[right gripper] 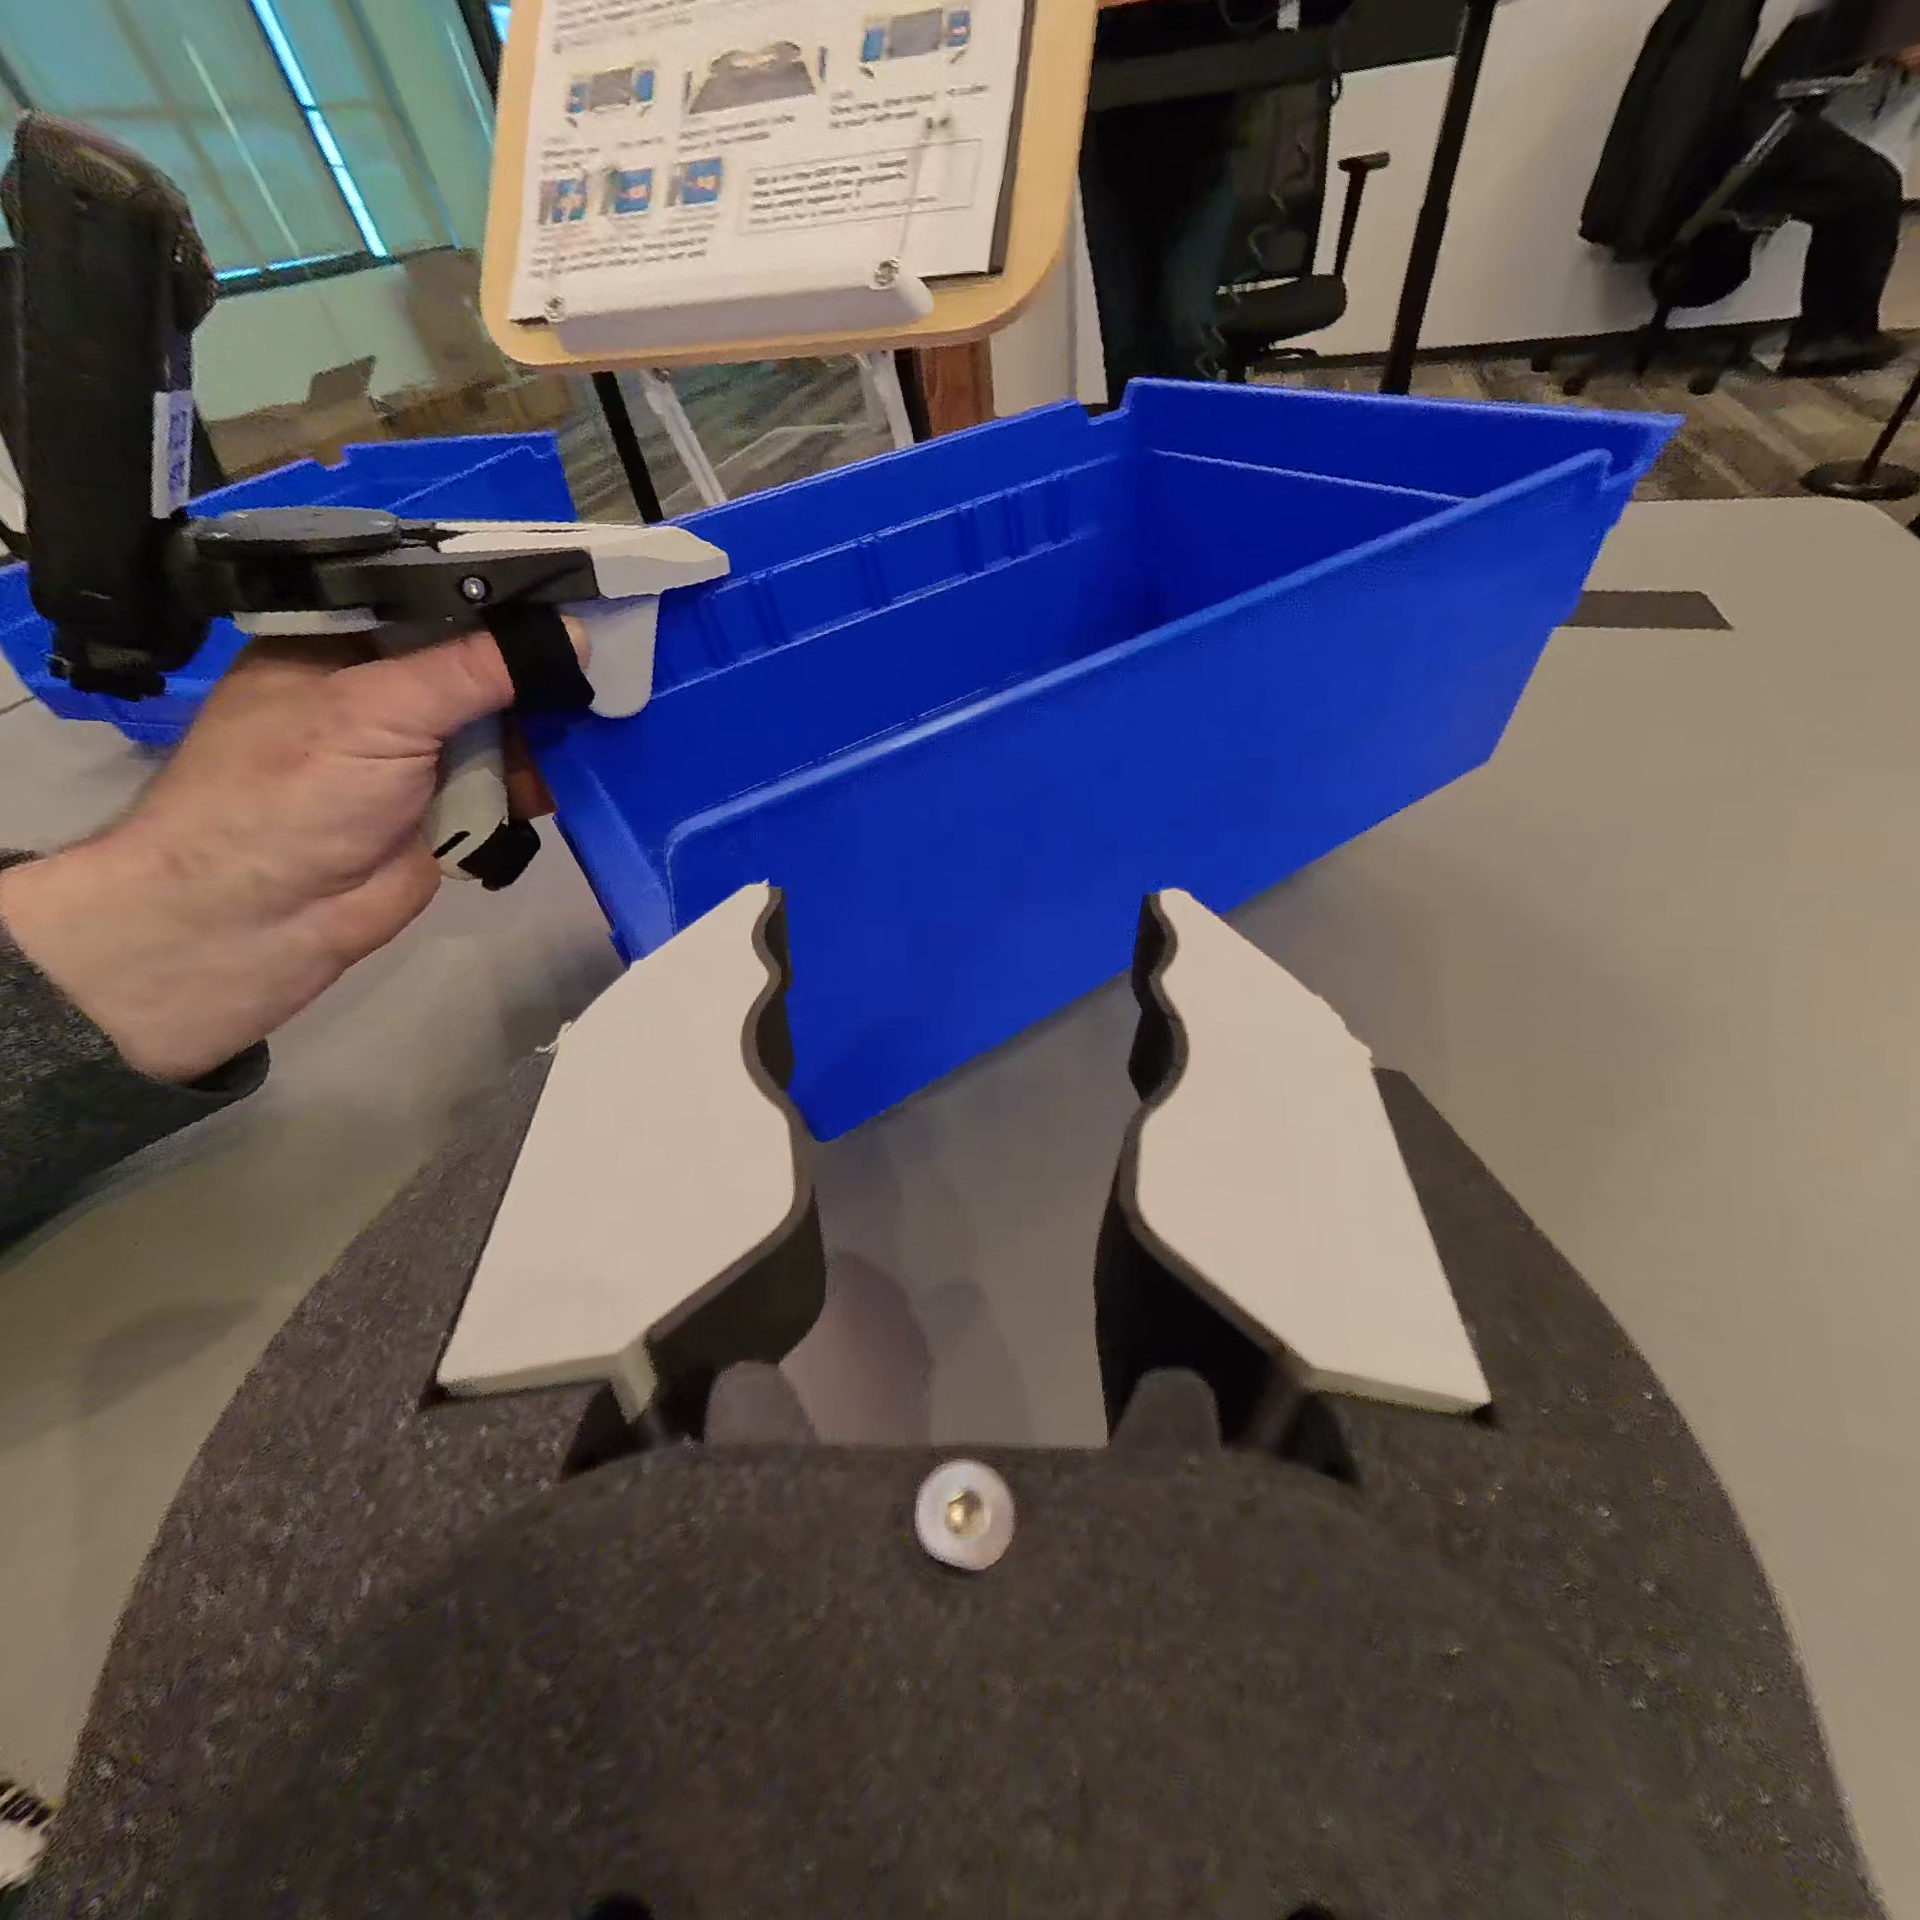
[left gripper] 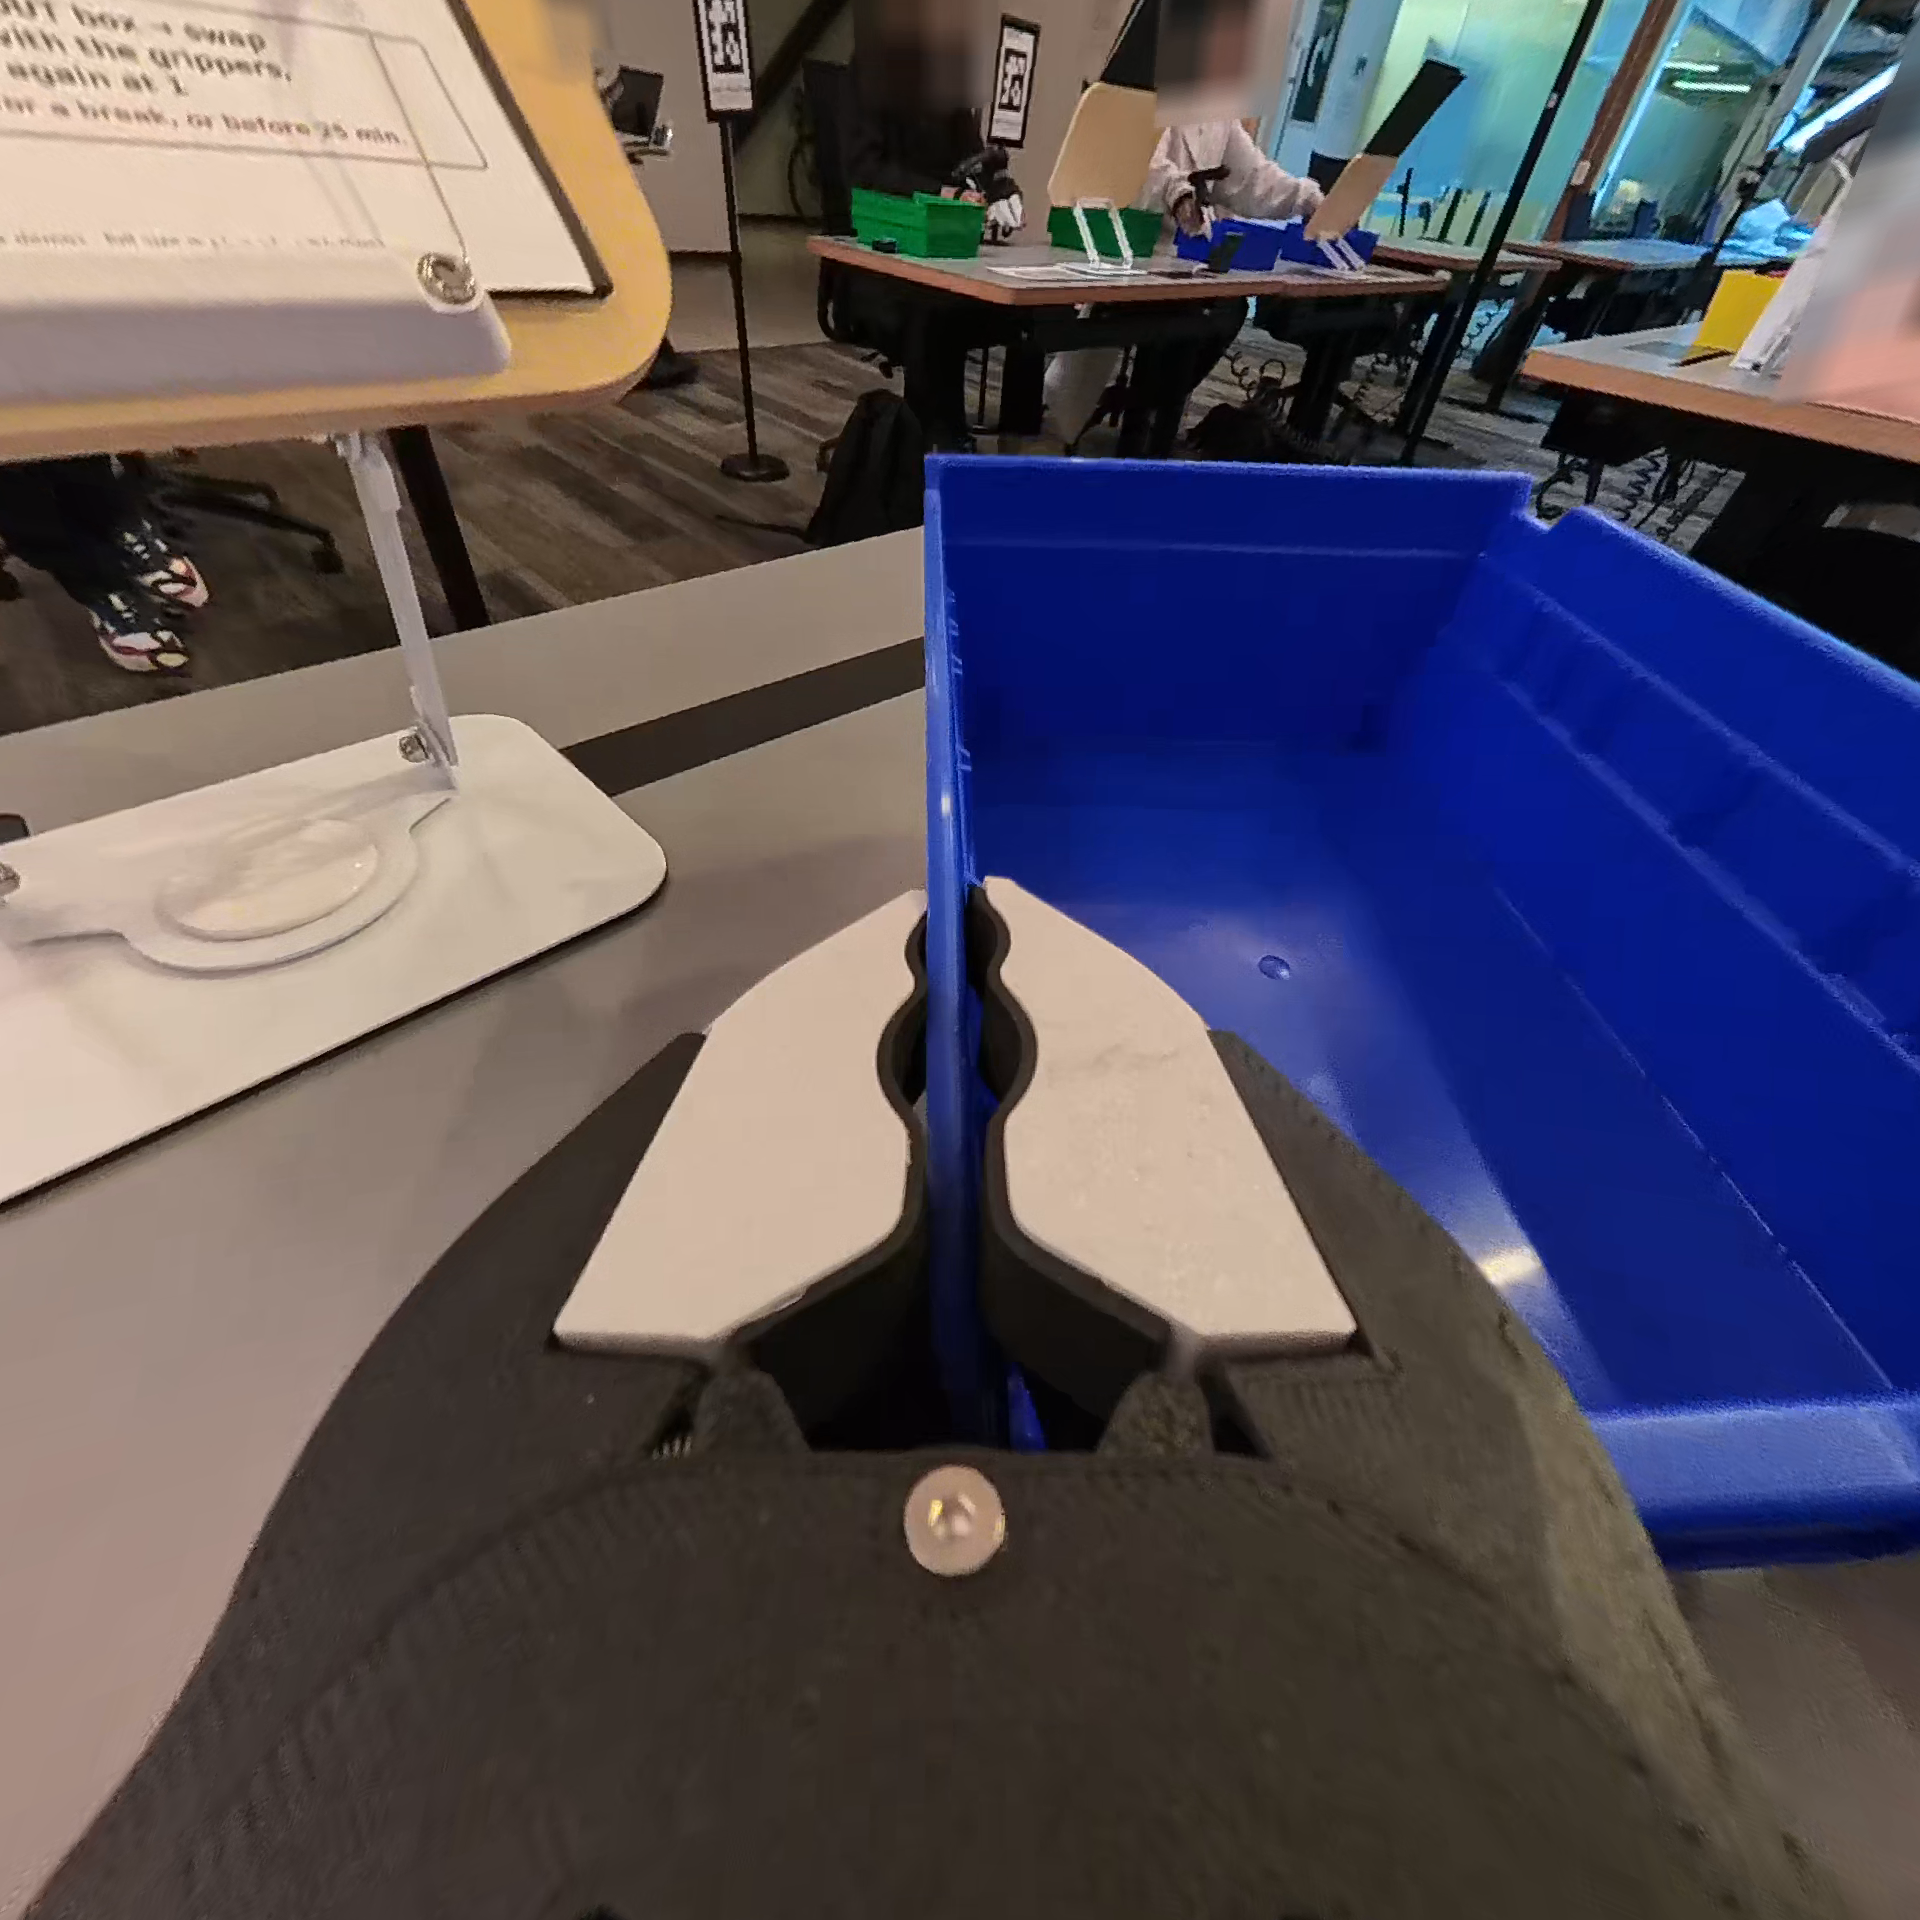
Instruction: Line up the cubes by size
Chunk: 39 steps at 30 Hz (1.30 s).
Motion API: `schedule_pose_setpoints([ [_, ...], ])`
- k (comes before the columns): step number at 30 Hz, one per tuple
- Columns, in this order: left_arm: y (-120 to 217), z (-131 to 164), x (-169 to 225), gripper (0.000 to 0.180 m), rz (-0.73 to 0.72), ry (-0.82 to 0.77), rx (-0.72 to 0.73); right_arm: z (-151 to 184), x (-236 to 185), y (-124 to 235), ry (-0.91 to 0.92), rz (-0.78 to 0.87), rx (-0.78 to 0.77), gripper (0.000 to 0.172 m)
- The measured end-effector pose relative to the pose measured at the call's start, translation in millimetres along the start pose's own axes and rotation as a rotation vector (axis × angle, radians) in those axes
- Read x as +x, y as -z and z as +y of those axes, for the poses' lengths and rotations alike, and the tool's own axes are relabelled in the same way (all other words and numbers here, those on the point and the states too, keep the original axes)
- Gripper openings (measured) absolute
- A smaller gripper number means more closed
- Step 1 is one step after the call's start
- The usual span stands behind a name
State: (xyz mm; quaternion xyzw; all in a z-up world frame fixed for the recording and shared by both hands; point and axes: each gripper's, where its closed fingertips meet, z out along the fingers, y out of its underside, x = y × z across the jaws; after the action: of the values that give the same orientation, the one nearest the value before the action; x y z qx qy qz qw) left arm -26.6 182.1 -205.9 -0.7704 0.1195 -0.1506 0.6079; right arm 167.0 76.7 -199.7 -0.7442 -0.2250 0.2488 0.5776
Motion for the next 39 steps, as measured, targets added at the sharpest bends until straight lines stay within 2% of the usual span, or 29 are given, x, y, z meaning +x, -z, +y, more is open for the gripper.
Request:
schedule_pose_setpoints([
  [4,-8,7,-3,0.003,-0.03,-0.004,-0.019,-1,10,-4,-0.024,0.031,0.015,0.069],
  [6,-13,11,-2,0.003,-0.035,-0.005,-0.03,-6,13,0,-0.042,0.036,0.043,0.063],
  [11,-24,20,7,0.003,-0.039,-0.018,-0.047,3,-1,-12,-0.023,-0.004,-0.002,0.065],
  [15,-29,20,16,0.003,-0.038,-0.028,-0.048,14,5,-26,-0.001,0.039,-0.063,0.063],
  [18,-32,20,18,0.003,-0.037,-0.022,-0.049,20,20,-31,0.035,0.077,-0.09,0.048],
  [23,-38,26,30,0.016,0.019,0.014,-0.067,27,44,-37,0.07,0.119,-0.127,0.039],
  [32,-48,24,55,0.039,0.103,0.014,-0.097,20,94,-47,0.116,0.167,-0.157,0.023],
  [39,-65,19,73,0.05,0.177,0.098,-0.107,13,138,-60,0.145,0.216,-0.175,0.015],
])
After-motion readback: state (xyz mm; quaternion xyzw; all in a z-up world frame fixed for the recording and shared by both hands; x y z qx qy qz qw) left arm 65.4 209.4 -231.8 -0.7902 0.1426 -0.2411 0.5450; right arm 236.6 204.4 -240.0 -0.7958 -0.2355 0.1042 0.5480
